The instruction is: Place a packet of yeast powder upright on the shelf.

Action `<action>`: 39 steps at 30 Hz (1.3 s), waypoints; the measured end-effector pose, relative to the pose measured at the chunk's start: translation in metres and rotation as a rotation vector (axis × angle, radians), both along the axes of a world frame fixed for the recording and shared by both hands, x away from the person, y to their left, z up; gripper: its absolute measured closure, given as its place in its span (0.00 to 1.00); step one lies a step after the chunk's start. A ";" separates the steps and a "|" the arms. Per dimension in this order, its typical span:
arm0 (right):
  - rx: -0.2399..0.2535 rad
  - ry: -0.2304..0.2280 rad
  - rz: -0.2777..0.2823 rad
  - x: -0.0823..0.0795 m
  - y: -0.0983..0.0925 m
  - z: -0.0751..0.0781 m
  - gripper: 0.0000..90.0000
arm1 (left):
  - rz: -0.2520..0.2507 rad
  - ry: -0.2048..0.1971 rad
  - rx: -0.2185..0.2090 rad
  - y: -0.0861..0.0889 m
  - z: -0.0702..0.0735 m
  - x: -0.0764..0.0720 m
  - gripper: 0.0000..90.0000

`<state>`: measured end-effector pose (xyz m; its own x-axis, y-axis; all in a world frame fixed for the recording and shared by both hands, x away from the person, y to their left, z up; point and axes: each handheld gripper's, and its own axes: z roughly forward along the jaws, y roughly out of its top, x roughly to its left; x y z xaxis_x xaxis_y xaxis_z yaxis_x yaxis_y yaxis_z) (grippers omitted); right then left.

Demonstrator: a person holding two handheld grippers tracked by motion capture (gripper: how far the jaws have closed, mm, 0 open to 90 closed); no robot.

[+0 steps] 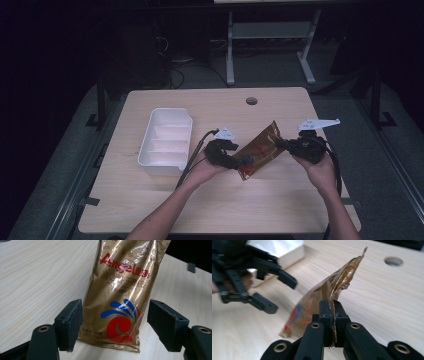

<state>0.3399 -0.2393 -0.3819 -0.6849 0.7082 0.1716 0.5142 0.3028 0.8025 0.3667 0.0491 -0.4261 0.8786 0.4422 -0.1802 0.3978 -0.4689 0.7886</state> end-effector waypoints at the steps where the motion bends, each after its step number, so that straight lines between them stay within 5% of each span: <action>1: -0.005 -0.012 0.021 -0.001 0.002 0.004 0.98 | -0.004 -0.001 -0.007 0.000 0.001 -0.001 0.30; 17: -0.069 -0.088 0.301 -0.017 0.039 0.047 0.99 | -0.086 0.001 -0.072 0.012 0.007 -0.007 0.28; 22: -0.061 -0.101 0.358 -0.020 0.047 0.054 0.99 | -0.147 0.025 -0.092 0.018 0.006 -0.008 0.42; 24: -0.059 -0.100 0.368 -0.019 0.049 0.054 0.99 | -0.164 -0.005 -0.079 0.020 0.005 -0.012 0.53; 29: -0.052 -0.092 0.369 -0.017 0.052 0.051 0.98 | -0.200 0.023 -0.050 0.022 -0.001 -0.015 0.72; 39: -0.019 -0.076 0.333 -0.011 0.050 0.041 0.90 | -0.200 0.016 -0.034 0.024 -0.007 -0.018 0.83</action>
<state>0.3293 -0.1898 -0.3404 -0.8894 0.4460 0.1001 0.3235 0.4595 0.8272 0.3491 0.0729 -0.4327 0.9453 0.2527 -0.2064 0.3118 -0.5134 0.7995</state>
